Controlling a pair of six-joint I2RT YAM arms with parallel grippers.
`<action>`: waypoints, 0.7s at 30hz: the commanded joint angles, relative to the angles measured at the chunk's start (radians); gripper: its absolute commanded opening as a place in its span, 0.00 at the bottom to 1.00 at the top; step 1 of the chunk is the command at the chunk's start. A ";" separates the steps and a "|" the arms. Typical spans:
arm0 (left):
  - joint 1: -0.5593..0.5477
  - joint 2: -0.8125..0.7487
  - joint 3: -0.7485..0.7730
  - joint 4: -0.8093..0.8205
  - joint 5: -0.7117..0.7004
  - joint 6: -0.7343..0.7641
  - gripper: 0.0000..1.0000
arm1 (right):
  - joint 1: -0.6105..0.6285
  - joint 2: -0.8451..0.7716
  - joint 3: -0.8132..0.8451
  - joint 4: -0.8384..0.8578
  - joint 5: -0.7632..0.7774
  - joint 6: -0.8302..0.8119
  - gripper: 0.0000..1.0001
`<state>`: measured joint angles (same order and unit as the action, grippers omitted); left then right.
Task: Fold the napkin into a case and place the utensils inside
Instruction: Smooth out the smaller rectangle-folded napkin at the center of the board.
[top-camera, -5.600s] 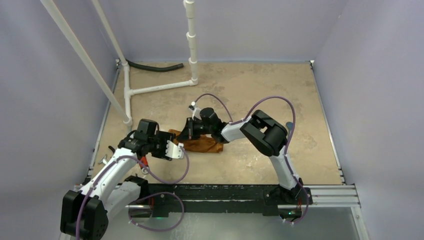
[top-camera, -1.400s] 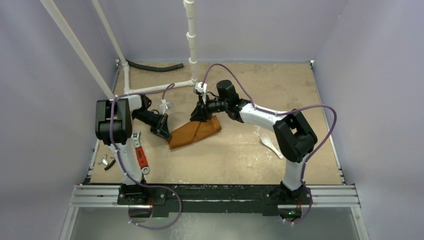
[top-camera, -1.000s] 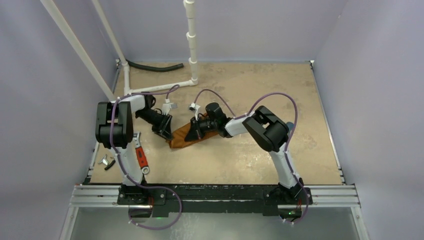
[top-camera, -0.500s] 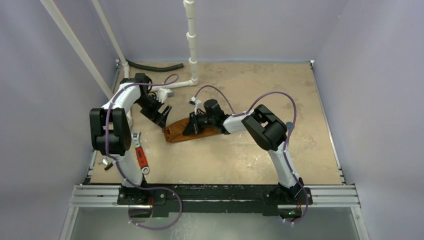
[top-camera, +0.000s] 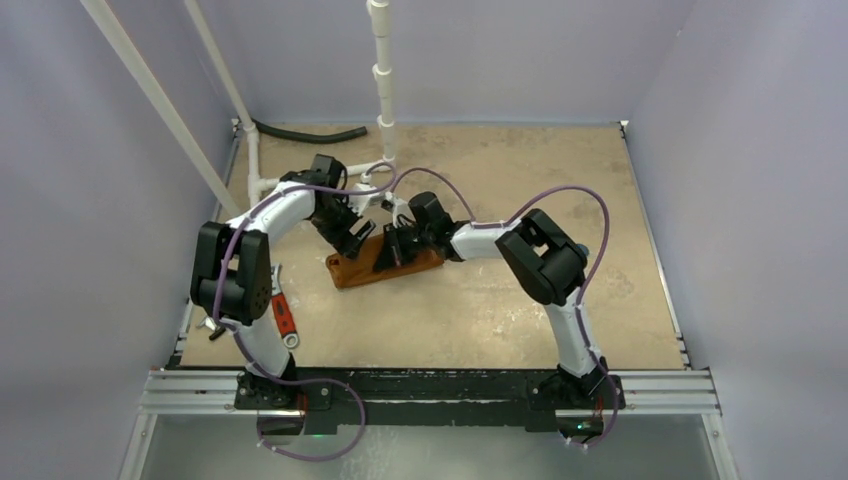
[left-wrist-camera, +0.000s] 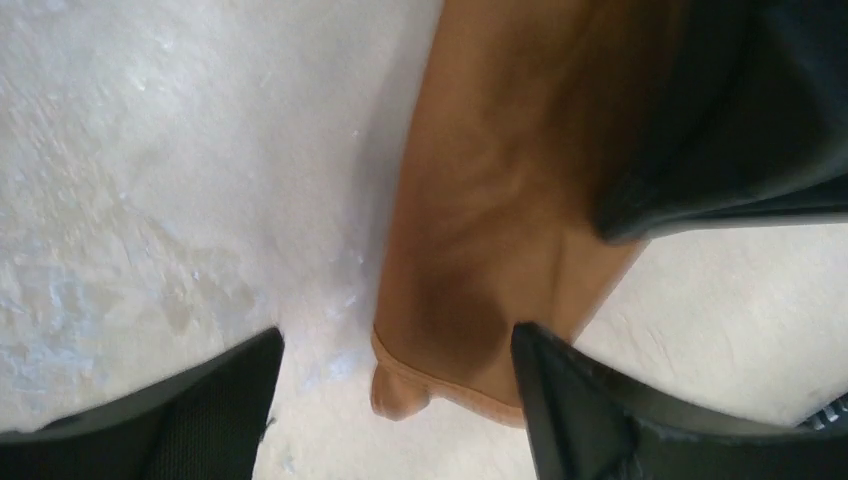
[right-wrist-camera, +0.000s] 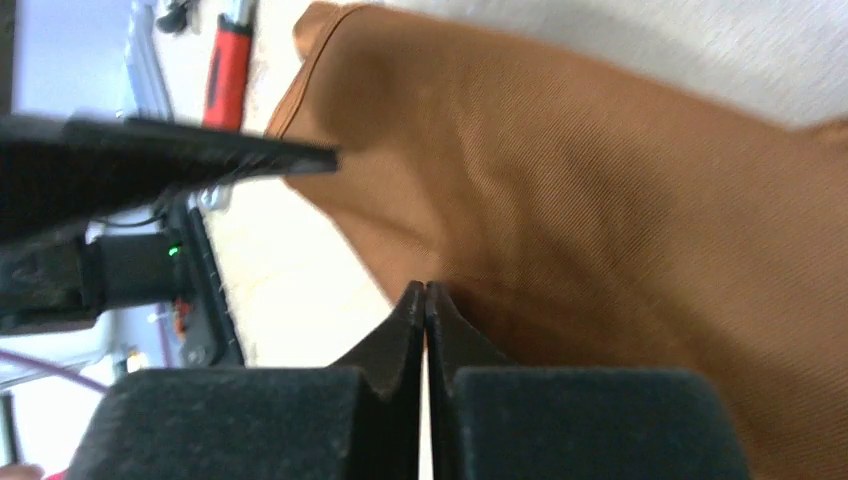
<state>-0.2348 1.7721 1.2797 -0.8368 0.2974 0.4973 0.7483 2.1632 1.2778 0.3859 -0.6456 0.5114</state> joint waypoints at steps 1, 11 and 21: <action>0.038 0.009 -0.089 0.133 -0.142 -0.021 0.71 | -0.009 -0.139 -0.025 0.024 -0.079 -0.014 0.03; 0.016 0.057 -0.156 0.153 0.076 -0.032 0.43 | -0.165 -0.596 -0.244 -0.161 0.236 0.052 0.78; 0.017 -0.021 -0.187 0.095 0.278 -0.099 0.72 | -0.586 -0.828 -0.432 -0.442 0.388 0.134 0.99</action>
<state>-0.2123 1.7790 1.1015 -0.6941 0.4706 0.4316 0.2600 1.3373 0.8730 0.1501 -0.3515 0.5911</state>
